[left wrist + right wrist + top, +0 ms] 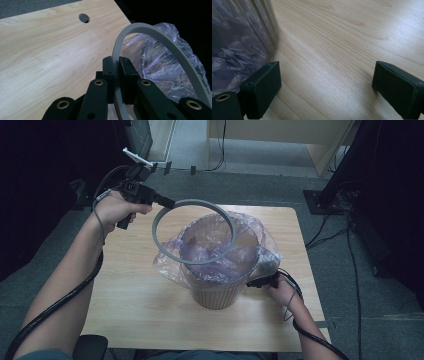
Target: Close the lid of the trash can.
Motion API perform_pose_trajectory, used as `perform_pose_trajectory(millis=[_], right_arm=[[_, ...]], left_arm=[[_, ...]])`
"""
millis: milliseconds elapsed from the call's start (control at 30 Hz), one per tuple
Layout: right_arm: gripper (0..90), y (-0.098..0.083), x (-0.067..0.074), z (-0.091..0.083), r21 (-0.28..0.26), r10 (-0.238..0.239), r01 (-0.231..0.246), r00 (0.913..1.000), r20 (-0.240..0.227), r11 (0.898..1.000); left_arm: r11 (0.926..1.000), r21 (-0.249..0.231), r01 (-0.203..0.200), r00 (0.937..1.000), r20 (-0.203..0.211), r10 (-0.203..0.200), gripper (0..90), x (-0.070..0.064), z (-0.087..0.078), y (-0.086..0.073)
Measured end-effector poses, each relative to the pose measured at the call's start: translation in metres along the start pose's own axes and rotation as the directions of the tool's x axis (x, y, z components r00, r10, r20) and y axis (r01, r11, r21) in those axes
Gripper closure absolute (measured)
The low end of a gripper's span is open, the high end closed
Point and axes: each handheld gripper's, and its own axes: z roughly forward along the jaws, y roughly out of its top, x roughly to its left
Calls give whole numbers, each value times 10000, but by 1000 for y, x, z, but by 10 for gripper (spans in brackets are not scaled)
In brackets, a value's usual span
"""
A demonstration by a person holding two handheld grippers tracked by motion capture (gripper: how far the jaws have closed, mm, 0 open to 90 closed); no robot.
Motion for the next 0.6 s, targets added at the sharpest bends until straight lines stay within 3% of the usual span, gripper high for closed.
perform_pose_trajectory(millis=[200, 600], right_arm=[[81, 0, 0, 0, 0, -3, 3, 10000, -4, 10000], [81, 0, 0, 0, -3, -2, 2, 10000, 4, 10000]], left_arm=[[9995, 110, -309, 9995, 61, 308, 842, -9, 7, 2], [9981, 258, -559, 9980, 326, 550, 842, -20, 19, 4]])
